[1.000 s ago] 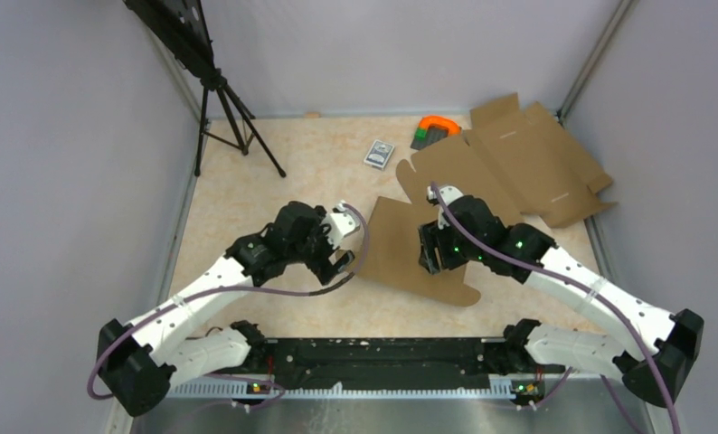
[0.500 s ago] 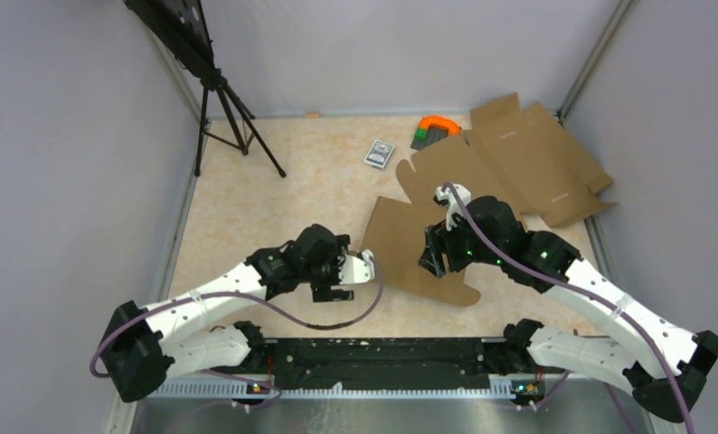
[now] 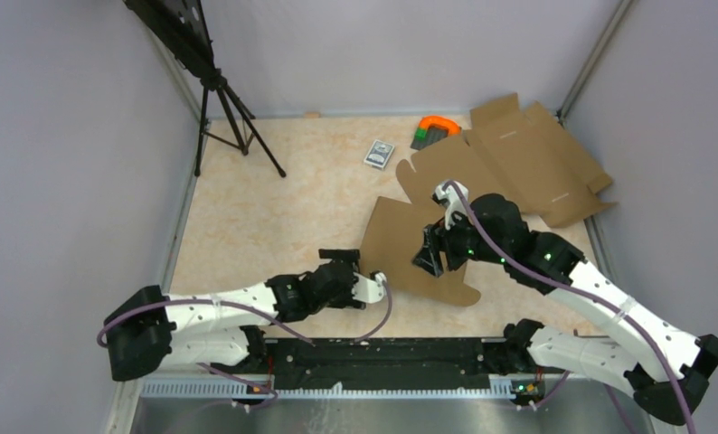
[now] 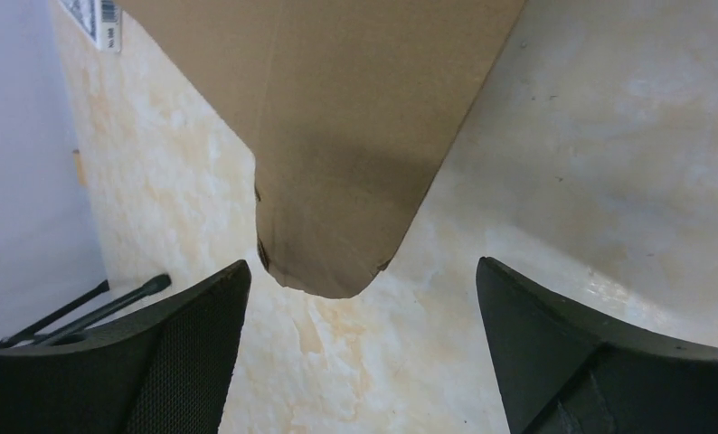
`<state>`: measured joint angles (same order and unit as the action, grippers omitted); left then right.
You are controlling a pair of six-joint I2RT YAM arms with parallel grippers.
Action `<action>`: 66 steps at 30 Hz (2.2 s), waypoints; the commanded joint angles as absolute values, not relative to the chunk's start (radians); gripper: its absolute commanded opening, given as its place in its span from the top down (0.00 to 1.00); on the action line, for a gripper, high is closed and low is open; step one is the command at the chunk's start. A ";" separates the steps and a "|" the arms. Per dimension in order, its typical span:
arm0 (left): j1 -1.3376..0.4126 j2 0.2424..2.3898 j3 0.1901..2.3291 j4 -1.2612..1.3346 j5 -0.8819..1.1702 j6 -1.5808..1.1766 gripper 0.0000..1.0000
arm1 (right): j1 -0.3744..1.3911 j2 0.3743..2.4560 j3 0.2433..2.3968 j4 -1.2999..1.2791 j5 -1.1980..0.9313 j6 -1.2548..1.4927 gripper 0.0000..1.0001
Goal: Fold the paper box
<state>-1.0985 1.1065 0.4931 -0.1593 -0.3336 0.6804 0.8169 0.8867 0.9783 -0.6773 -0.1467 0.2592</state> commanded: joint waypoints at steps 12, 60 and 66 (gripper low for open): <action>-1.114 1.017 0.503 -0.101 -0.354 0.526 0.52 | 0.800 0.931 0.977 -0.606 -0.196 0.255 0.38; -1.050 1.017 0.634 -0.122 -0.399 -0.214 0.86 | 0.800 0.821 0.942 -0.847 0.204 0.603 0.33; -0.960 1.020 0.629 -0.122 -0.251 -0.327 0.88 | 0.799 0.751 0.928 -0.884 0.275 0.625 0.32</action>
